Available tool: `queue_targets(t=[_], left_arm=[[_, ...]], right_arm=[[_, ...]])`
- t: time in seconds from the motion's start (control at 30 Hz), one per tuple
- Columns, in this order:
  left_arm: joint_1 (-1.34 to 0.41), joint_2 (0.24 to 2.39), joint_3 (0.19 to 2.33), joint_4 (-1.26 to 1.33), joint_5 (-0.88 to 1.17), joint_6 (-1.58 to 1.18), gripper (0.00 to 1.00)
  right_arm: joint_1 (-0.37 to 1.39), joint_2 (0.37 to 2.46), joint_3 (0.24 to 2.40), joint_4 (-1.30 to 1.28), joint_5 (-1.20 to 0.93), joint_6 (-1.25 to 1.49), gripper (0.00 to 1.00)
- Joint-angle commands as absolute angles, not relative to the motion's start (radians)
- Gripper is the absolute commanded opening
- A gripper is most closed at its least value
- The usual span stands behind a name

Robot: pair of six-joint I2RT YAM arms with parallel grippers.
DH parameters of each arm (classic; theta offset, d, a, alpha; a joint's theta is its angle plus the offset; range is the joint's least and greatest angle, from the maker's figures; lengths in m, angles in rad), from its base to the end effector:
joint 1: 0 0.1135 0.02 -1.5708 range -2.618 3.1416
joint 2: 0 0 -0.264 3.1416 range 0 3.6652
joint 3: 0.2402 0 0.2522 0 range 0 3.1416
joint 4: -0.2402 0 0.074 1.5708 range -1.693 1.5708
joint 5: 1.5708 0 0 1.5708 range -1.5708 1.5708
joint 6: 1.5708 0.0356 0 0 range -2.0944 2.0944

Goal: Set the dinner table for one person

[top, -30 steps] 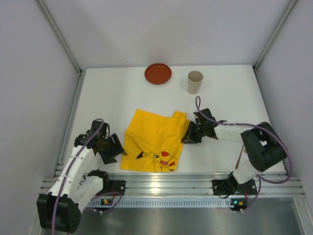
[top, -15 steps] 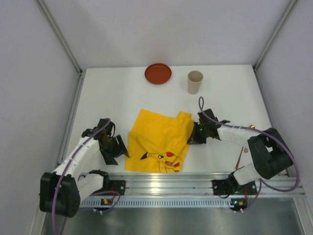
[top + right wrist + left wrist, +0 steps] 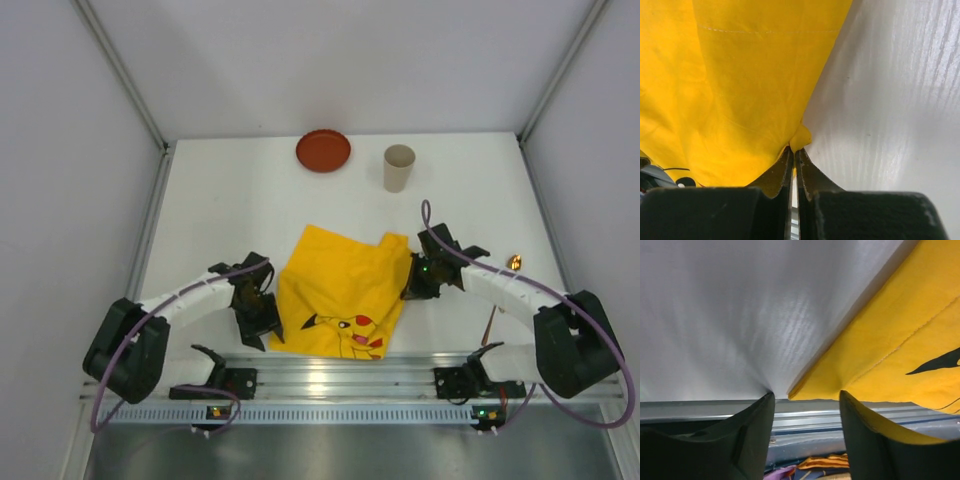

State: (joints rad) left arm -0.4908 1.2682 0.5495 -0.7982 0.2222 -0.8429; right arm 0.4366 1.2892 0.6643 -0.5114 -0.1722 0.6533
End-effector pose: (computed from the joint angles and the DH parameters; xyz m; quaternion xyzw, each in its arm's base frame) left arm 0.1472 -0.0875 0.1408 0.1711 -0.9786 0.1037 0.0475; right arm 0.2025 0.1012 0.1735 0.0868 0.9692 0.1831 0.1401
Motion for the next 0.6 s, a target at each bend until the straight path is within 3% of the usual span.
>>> queue_targets(t=[0.0,0.1,0.13,0.23,0.4,0.57], left_arm=[[-0.534,1.391,0.48,-0.52,0.156,-0.992,0.57],[-0.557,1.497,0.486,-0.444,0.147,-0.994,0.4],[-0.558,1.518,0.494,-0.431,0.147,-0.991,0.22],[-0.563,1.61,0.534,-0.39,0.167,-0.965,0.0],[-0.561,1.602,0.682,-0.492,0.117,-0.914,0.0],[-0.513,1.513,0.923,-0.751,-0.041,-0.845,0.0]], right_arm=[[0.425,1.276,0.71,-0.563,-0.149,0.614,0.0],[0.425,1.273,0.722,-0.59,-0.146,0.6,0.0],[0.423,1.275,0.735,-0.597,-0.143,0.597,0.0],[0.42,1.281,0.761,-0.621,-0.138,0.577,0.0],[0.391,1.284,0.821,-0.669,-0.121,0.534,0.0],[0.289,1.278,0.942,-0.748,-0.103,0.494,0.0]])
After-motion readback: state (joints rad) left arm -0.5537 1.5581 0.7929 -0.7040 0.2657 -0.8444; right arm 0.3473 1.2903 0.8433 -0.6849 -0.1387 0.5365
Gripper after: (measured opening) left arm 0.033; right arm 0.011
